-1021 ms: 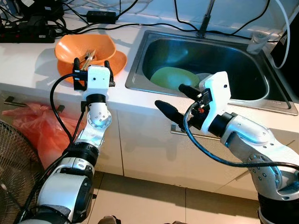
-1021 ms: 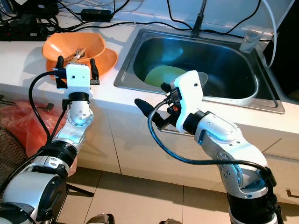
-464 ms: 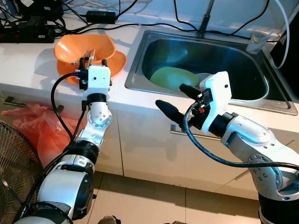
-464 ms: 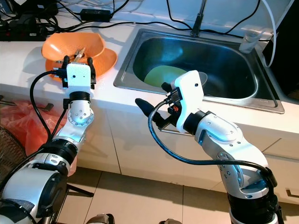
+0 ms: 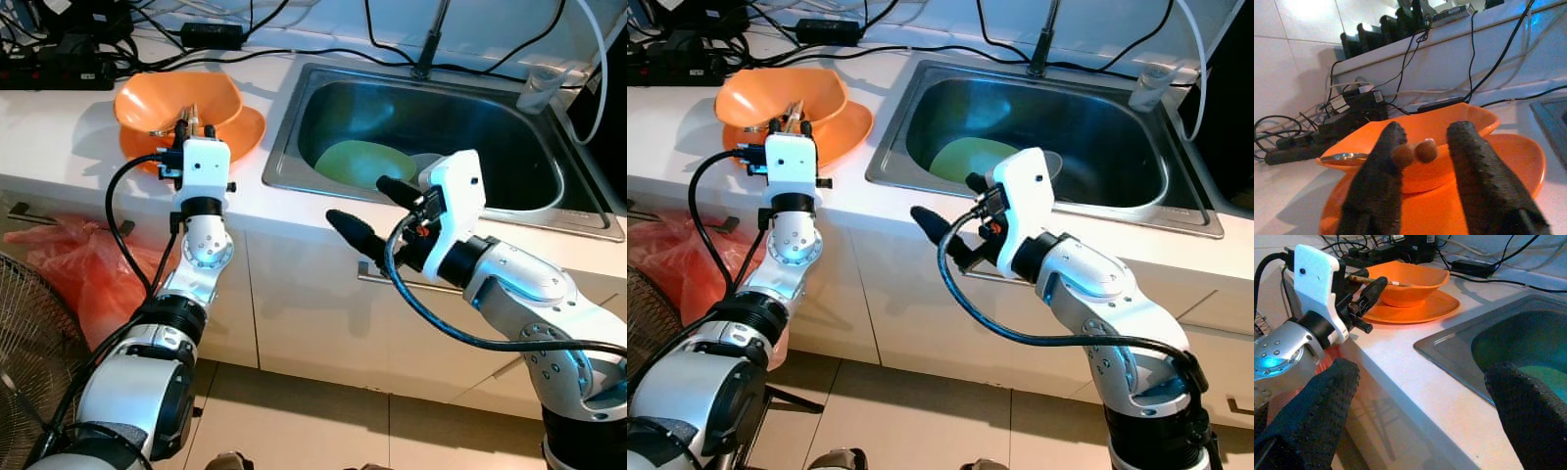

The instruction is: Kitchen organization

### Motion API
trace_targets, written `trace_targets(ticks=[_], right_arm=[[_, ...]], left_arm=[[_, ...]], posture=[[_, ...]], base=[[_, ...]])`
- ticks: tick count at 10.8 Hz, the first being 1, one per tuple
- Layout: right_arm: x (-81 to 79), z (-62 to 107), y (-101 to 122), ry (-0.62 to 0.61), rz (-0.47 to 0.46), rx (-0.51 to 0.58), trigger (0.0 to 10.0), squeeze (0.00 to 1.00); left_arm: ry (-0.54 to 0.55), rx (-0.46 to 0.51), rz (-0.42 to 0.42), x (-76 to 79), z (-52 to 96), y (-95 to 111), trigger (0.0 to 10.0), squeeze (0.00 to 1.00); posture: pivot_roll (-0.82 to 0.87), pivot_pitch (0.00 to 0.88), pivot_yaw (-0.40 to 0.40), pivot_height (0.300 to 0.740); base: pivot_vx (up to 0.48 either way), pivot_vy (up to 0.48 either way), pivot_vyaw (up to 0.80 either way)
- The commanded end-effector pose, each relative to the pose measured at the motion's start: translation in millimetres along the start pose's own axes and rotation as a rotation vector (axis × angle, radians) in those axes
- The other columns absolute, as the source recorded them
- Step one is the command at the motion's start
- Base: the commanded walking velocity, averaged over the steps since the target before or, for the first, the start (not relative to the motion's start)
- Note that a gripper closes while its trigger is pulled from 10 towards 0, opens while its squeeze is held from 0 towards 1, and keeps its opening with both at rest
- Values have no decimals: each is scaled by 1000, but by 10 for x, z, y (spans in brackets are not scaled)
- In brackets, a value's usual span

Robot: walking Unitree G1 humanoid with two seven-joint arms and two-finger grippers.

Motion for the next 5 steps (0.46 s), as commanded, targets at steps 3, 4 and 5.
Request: trace_targets(ticks=[3,4,5], right_arm=[[9,16,-2,-7,9,-7,10000,0],[11,13,-3,-7,9,-7,10000,0],[11,9,-4,-7,10,-7,10000,0]], left_arm=[[-11,46,7,20,-71,115,0,0],[-12,50,9,23,-76,125,0,0],[-12,55,12,22,-78,132,0,0]], posture=[[-170,86,-56,740],[-169,85,-56,740],[-170,83,-56,740]], base=[[0,0,0],[0,0,0],[0,0,0]])
Point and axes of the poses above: a point about 5 cm out from each wrist's last joint towards the gripper, its own z axis pointing back from the gripper into the wrist, its own y axis along the axis of the wrist's last joint, x = y × z, the point moved 1 cm from there along -z, pointing out of the wrist towards the gripper, and after that the axes turned 1 degree about -z, right-handed, at the moved point
